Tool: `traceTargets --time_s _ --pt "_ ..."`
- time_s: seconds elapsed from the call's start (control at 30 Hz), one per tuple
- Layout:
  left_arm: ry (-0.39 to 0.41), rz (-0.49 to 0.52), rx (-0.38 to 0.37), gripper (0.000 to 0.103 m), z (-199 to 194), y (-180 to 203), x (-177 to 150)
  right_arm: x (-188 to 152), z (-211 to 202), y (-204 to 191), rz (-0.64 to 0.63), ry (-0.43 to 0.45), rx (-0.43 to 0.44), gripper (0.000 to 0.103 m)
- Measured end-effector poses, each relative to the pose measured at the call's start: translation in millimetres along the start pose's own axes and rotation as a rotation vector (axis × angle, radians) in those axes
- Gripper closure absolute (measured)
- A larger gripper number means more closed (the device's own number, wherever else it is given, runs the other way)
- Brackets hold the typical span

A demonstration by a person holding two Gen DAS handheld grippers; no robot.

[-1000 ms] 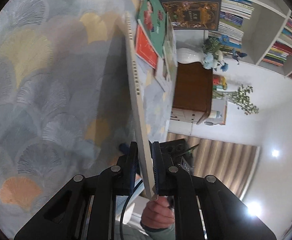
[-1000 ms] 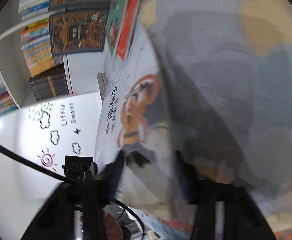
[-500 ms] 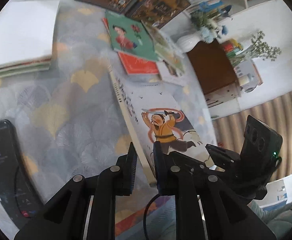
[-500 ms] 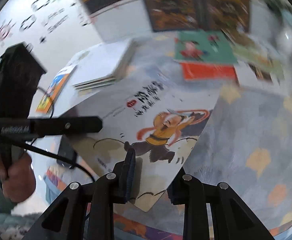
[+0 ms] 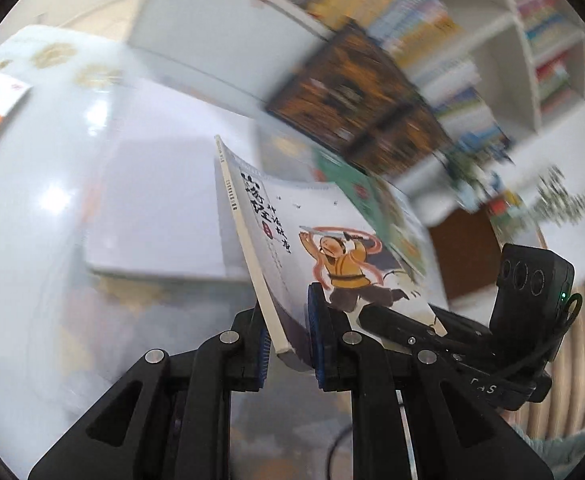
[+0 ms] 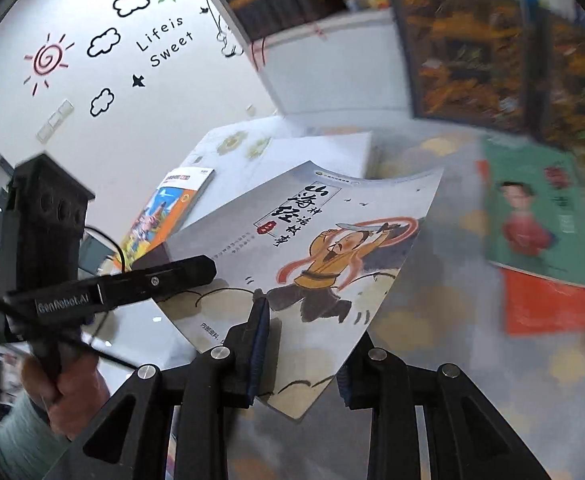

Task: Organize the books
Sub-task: 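Carry the Shan Hai Jing book with the left gripper and stand it in the row, then open the left gripper and move both grippers back over the rug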

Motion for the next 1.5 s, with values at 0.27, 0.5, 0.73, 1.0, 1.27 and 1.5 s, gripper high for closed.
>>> traceTargets --time_s 0.27,0.5,0.73,1.0,1.27,1.5 --pt "0.012 -0.084 0.079 0.091 18 -60 29 39 68 0 0.023 -0.094 -0.024 0.074" --pt "-0.002 -0.121 0.107 0.091 24 -81 23 50 92 0 -0.024 -0.133 -0.085 0.073" --pt "0.001 -0.139 0.113 0.088 18 -87 22 53 98 -2 -0.066 -0.171 -0.090 0.069" --pt "0.033 -0.131 0.185 0.083 -21 -90 10 11 48 35 0.117 -0.163 -0.006 0.062" --pt "-0.093 0.085 0.077 0.078 5 6 -46 -88 -44 103 0.334 -0.072 -0.110 0.060" --pt "-0.167 0.202 0.185 0.075 90 86 -114 -141 -111 189 0.500 0.047 -0.394 0.046"
Point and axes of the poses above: each gripper's, at about its wrist camera, not at the fingertips, and z roughly the way its jaws point, y to its right, x to its top, the point moved 6 cm from there along z, roughly the way its jaws point
